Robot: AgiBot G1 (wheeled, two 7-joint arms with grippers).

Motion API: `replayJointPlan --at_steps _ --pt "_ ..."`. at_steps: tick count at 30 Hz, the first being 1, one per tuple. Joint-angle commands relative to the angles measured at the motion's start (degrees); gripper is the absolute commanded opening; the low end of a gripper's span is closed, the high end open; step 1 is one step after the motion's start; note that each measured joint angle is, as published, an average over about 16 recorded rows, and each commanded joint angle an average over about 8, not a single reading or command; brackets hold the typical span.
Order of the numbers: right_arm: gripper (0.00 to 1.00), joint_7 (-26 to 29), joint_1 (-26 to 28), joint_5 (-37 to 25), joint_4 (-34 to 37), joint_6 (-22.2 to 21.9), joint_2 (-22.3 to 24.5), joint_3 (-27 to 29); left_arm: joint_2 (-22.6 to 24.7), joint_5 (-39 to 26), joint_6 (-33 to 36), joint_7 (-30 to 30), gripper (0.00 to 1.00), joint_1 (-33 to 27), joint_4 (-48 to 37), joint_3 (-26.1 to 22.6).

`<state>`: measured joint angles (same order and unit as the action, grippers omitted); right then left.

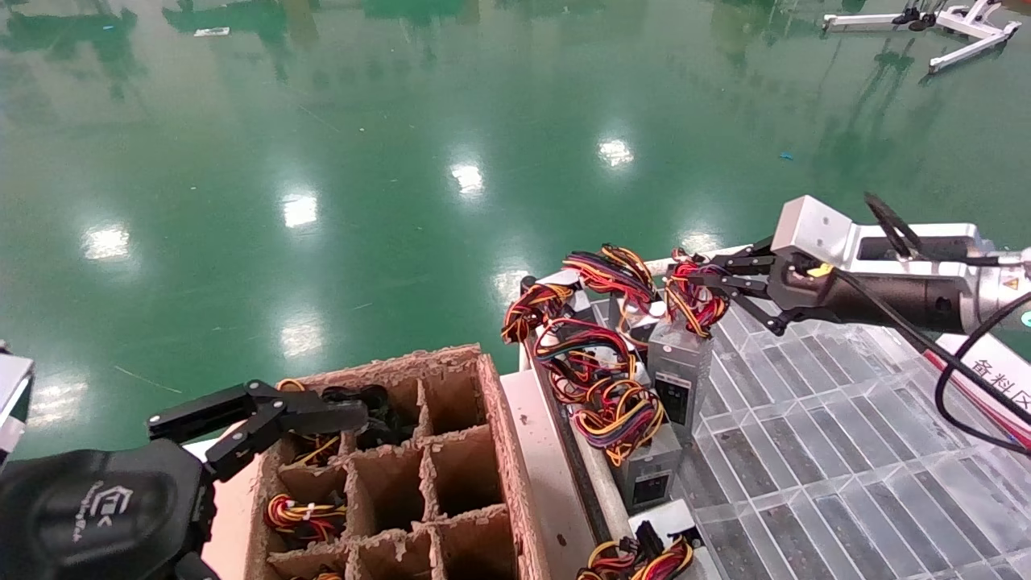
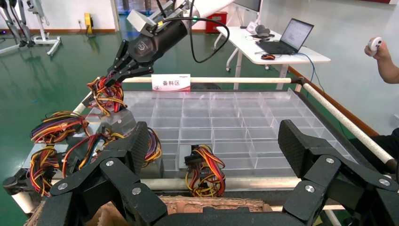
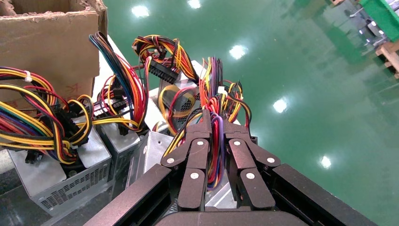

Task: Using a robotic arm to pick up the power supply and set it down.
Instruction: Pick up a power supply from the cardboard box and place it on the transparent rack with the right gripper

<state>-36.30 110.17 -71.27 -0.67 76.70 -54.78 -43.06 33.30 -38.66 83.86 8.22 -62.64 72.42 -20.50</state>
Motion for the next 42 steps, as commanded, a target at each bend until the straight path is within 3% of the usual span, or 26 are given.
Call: replayJointPlan --at_steps 1,23,35,42 --pt "0.00 -0.6 -0.7 0.6 0.3 -0.3 0.2 0.4 0.0 0.0 0.0 0.0 1.00 0.0 0.0 0.0" --pt "0.00 -0.9 -0.4 -1.0 0.7 11.0 7.4 -0.7 0.0 0.0 0.0 0.0 1.00 0.0 0.0 0.0" --pt "0.00 -0.5 0.2 -1.3 0.8 4.4 5.2 -0.9 0.0 0.0 0.0 0.0 1.00 0.0 0.0 0.0" --pt "0.00 -0.5 0.2 -1.8 0.9 3.9 5.6 -1.3 0.0 0.0 0.0 0.0 1.00 0.0 0.0 0.0"
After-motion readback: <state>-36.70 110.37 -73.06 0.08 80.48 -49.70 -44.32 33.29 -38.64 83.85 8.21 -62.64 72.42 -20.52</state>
